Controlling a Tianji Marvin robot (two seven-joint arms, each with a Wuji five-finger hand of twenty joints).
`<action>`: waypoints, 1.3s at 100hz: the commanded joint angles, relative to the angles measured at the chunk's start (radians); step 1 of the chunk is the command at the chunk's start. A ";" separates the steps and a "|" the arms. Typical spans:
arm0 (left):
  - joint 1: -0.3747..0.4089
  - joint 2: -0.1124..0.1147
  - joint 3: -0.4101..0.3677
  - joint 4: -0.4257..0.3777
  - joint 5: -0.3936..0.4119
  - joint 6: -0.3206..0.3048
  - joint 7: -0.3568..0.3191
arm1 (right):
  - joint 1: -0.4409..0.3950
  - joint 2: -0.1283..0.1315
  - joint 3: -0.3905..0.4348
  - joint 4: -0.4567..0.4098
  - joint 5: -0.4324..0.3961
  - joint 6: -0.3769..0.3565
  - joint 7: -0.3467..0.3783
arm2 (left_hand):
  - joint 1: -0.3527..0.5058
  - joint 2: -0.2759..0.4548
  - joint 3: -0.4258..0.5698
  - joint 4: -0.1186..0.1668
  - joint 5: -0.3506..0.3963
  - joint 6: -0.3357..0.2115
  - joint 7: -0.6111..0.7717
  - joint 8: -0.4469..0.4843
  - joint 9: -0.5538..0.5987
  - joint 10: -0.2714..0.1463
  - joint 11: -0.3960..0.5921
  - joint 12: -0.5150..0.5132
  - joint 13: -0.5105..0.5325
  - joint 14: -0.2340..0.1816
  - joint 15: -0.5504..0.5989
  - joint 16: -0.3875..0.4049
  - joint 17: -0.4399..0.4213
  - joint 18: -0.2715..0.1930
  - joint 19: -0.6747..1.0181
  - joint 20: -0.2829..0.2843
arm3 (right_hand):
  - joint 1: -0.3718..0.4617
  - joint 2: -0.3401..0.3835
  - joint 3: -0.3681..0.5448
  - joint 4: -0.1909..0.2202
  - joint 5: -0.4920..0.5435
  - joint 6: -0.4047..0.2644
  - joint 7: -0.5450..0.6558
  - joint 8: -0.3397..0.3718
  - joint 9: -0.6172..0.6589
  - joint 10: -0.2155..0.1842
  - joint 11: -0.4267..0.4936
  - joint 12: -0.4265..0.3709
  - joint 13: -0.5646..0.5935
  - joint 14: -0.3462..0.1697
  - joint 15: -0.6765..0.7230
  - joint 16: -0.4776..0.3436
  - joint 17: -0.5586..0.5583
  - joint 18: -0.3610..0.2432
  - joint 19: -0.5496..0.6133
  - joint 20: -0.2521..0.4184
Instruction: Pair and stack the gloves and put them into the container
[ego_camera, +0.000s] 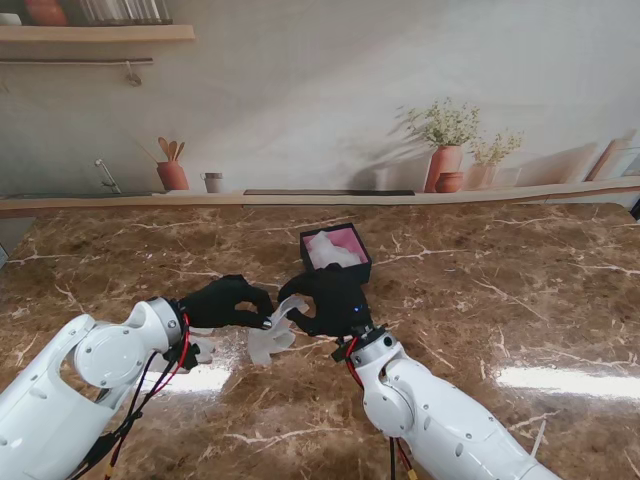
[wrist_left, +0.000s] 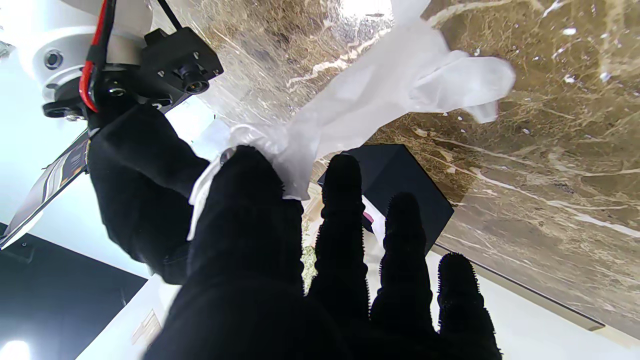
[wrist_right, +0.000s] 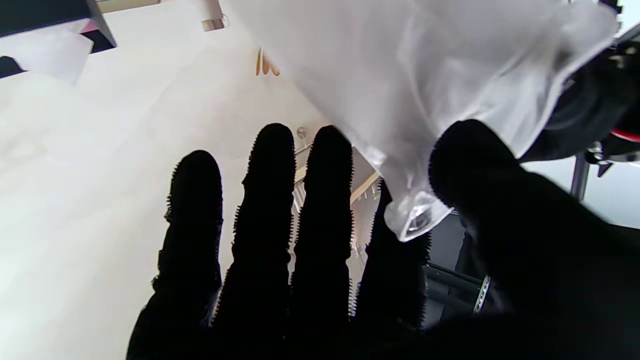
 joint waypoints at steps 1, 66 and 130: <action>0.002 0.000 0.005 0.000 -0.003 0.004 0.001 | -0.011 0.002 -0.001 -0.007 0.001 -0.018 0.015 | 0.082 0.071 0.032 0.050 0.021 -0.043 0.048 0.054 0.017 0.005 0.008 0.019 0.010 0.015 -0.015 0.014 -0.019 -0.003 -0.035 0.018 | -0.042 0.019 -0.001 -0.026 0.037 -0.024 0.026 -0.069 0.033 -0.008 -0.021 -0.013 0.034 -0.005 -0.003 0.026 -0.012 -0.003 0.031 0.030; 0.072 -0.020 -0.063 -0.026 -0.150 -0.083 0.070 | -0.221 0.005 0.196 -0.290 0.204 0.004 0.253 | -0.571 -0.061 0.072 0.124 -0.042 0.148 -0.540 -0.697 -0.169 0.041 -0.198 -0.411 -0.013 -0.004 -0.183 -0.157 -0.025 0.102 -0.069 -0.032 | 0.012 -0.023 0.157 0.006 0.225 0.181 0.171 0.261 0.242 0.087 0.089 0.192 0.149 0.060 0.207 0.122 0.076 0.054 0.255 0.114; 0.152 -0.037 -0.018 -0.140 -0.031 -0.215 0.232 | -0.484 0.078 0.409 -0.601 0.240 0.003 0.556 | -0.257 -0.269 0.545 0.001 0.203 -0.042 0.004 -0.556 0.289 0.013 -0.054 -0.213 0.253 0.056 0.030 0.016 -0.004 0.095 0.188 -0.073 | 0.006 -0.016 0.144 0.008 0.247 0.197 0.155 0.246 0.289 0.108 0.099 0.175 0.189 0.086 0.269 0.143 0.113 0.068 0.338 0.111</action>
